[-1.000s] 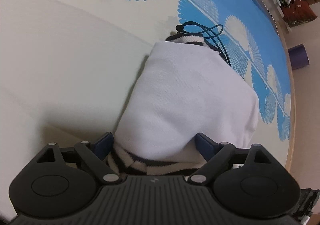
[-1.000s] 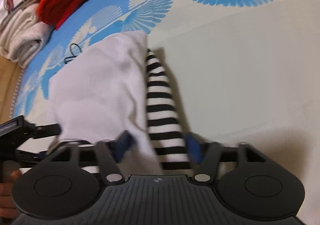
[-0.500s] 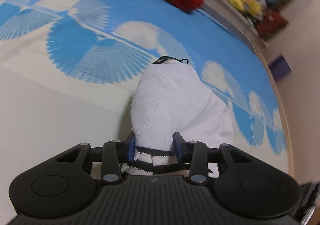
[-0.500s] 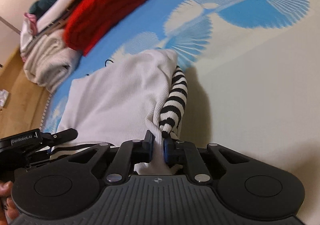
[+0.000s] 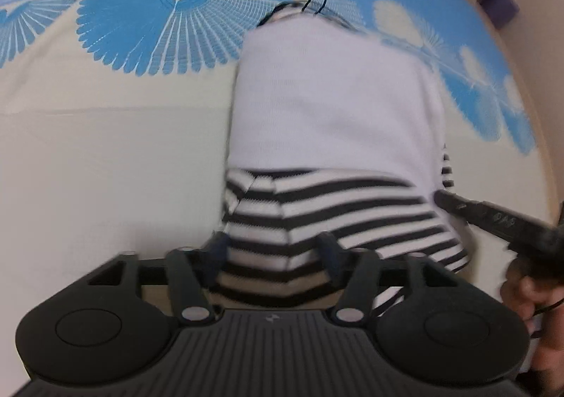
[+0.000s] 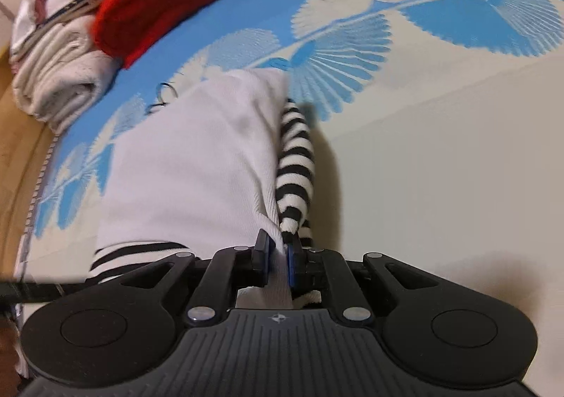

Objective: Fold small clothes

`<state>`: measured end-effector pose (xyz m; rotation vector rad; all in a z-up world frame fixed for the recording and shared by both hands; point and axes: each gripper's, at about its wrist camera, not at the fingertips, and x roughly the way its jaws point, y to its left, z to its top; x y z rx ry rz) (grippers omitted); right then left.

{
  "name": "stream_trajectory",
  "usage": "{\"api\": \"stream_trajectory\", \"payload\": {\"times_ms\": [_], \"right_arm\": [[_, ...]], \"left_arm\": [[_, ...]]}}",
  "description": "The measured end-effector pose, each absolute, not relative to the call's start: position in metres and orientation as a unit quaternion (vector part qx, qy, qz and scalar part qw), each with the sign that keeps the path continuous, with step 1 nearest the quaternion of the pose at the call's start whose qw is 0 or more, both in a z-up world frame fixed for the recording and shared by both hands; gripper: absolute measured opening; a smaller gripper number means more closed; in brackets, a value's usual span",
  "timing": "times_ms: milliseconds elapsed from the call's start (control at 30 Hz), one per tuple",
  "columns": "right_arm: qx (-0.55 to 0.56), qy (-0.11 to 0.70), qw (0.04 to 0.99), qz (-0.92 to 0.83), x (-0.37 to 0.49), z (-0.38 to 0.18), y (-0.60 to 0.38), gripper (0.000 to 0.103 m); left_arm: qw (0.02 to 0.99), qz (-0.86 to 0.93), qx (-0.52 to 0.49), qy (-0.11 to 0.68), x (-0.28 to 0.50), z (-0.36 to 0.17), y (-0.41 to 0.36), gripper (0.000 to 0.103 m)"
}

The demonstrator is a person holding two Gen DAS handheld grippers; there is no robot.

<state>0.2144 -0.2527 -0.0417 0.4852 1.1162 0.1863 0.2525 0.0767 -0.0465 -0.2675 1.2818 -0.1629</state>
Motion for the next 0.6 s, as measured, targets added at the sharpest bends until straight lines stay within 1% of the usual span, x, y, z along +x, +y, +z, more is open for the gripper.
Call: {"api": "stream_trajectory", "payload": {"times_ms": [67,100,133,200,267,333,433,533,600], "right_arm": [[0.238,0.53,0.811,0.072,0.207,-0.043,-0.262,0.003],[0.246,0.528,0.81,0.074,0.204,-0.041,-0.265,0.003],[0.253,0.523,0.81,0.084,0.199,-0.037,-0.267,0.003],[0.281,0.515,0.8,0.125,0.193,-0.032,-0.27,0.003],[0.303,0.525,0.779,0.158,0.185,-0.032,-0.272,0.01],[0.276,0.543,0.775,0.169,0.179,-0.035,-0.268,0.01],[0.218,0.557,0.779,0.189,0.172,-0.034,-0.262,0.0],[0.203,0.557,0.79,0.158,0.169,-0.031,-0.274,0.0],[0.182,0.563,0.793,0.143,0.169,-0.031,-0.276,0.0]], "left_arm": [[0.789,-0.075,-0.145,0.592,0.248,-0.045,0.079,0.068],[0.79,-0.074,-0.15,0.59,0.245,-0.045,0.08,0.071],[0.79,-0.073,-0.151,0.59,0.243,-0.045,0.081,0.075],[0.785,-0.061,-0.146,0.598,0.241,-0.053,0.084,0.077],[0.78,-0.052,-0.153,0.605,0.24,-0.058,0.083,0.079],[0.775,-0.05,-0.164,0.608,0.238,-0.063,0.084,0.08],[0.777,-0.049,-0.164,0.605,0.235,-0.064,0.08,0.08],[0.783,-0.054,-0.155,0.6,0.231,-0.062,0.074,0.081],[0.787,-0.055,-0.128,0.601,0.228,-0.066,0.068,0.084]]}}
